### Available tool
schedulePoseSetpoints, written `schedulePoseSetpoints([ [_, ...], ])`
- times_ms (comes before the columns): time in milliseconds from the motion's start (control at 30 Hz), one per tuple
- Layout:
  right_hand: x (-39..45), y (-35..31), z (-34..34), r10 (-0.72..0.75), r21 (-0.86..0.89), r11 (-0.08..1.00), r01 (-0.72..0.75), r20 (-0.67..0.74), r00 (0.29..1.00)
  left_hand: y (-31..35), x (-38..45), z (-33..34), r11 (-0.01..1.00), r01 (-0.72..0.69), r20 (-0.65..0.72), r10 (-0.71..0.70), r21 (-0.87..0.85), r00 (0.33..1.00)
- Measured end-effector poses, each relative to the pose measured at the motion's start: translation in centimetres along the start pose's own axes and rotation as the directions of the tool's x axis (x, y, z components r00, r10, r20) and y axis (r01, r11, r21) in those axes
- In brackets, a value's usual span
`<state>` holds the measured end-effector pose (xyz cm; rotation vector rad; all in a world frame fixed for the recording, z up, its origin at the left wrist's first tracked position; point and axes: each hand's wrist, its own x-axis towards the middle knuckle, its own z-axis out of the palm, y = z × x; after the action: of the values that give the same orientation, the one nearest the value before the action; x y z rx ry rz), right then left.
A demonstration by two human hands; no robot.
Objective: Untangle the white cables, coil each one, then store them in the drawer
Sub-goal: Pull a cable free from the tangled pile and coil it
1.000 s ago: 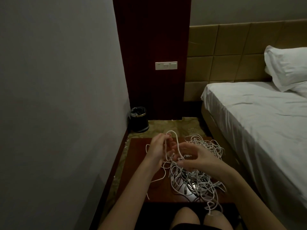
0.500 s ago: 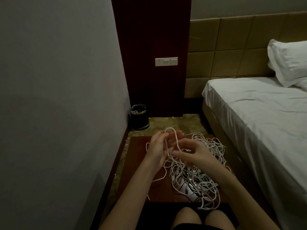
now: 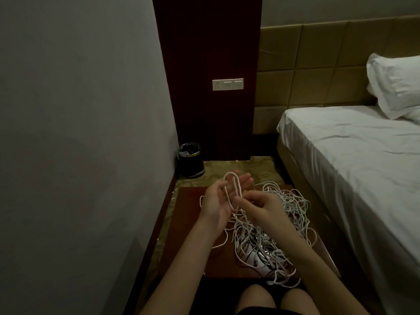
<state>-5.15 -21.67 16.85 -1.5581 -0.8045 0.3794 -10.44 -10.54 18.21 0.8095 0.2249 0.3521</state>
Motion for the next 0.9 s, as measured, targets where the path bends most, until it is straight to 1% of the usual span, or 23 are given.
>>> schedulePoseSetpoints([
  [67,0.1,0.0,-0.6,0.093,0.137,0.986,-0.092,-0.001,0.996,0.7,-0.4,-0.4,1.000,0.026,0.092,-0.024,-0.015,0.995],
  [100,0.1,0.0,-0.8,0.123,0.172,0.977,-0.123,0.011,0.992,0.9,-0.4,-0.6,0.999,0.032,0.132,-0.032,0.001,0.991],
  [167,0.1,0.1,-0.8,0.148,0.154,0.976,-0.150,0.026,0.989,1.1,-0.4,-0.6,0.995,0.045,0.205,-0.062,0.085,0.977],
  [233,0.1,0.3,-0.7,0.163,0.118,0.980,-0.162,0.003,0.987,0.9,-0.1,-0.3,0.976,0.030,0.246,-0.084,0.215,0.966],
  [300,0.1,0.5,-0.9,0.169,0.096,0.981,-0.167,-0.007,0.986,0.4,0.2,-0.1,0.958,0.017,0.219,-0.083,0.286,0.972],
  [400,0.1,0.6,-1.3,0.155,-0.008,0.988,-0.155,-0.004,0.988,-0.4,0.8,-0.1,0.963,0.029,0.107,-0.060,0.270,0.992],
  [433,0.1,0.5,-1.4,0.132,-0.057,0.990,-0.131,0.010,0.991,-0.6,1.1,-0.3,0.973,0.041,0.062,-0.057,0.227,0.996],
  [500,-0.2,0.3,-1.8,0.074,-0.153,0.986,-0.066,0.050,0.996,-0.5,1.3,-0.5,0.996,0.070,0.011,-0.071,0.054,0.997],
  [567,-0.5,0.0,-2.4,0.015,-0.223,0.975,-0.001,0.060,0.998,-0.2,1.4,-0.8,0.980,0.112,0.008,-0.112,-0.165,0.994],
  [600,-0.7,-0.1,-2.7,-0.010,-0.264,0.964,0.025,0.057,0.998,0.1,1.3,-1.0,0.959,0.128,0.018,-0.128,-0.252,0.992],
  [633,-0.9,-0.2,-2.9,-0.037,-0.313,0.948,0.053,0.056,0.998,0.2,1.3,-1.2,0.945,0.135,0.024,-0.134,-0.299,0.991],
  [733,-1.4,-0.3,-3.5,-0.154,-0.504,0.849,0.162,0.057,0.986,0.7,1.4,-1.7,0.939,0.113,0.016,-0.114,-0.324,0.993],
  [800,-1.4,-0.8,-3.6,-0.224,-0.597,0.769,0.229,0.084,0.971,1.0,1.4,-1.8,0.956,0.092,0.001,-0.095,-0.280,0.995],
  [833,-1.4,-1.3,-3.6,-0.237,-0.633,0.729,0.261,0.125,0.964,1.1,1.5,-1.8,0.968,0.089,-0.012,-0.094,-0.237,0.995],
  [900,-1.1,-2.5,-3.0,-0.209,-0.681,0.652,0.333,0.261,0.942,0.9,1.5,-1.3,0.987,0.105,-0.018,-0.108,-0.123,0.994],
])
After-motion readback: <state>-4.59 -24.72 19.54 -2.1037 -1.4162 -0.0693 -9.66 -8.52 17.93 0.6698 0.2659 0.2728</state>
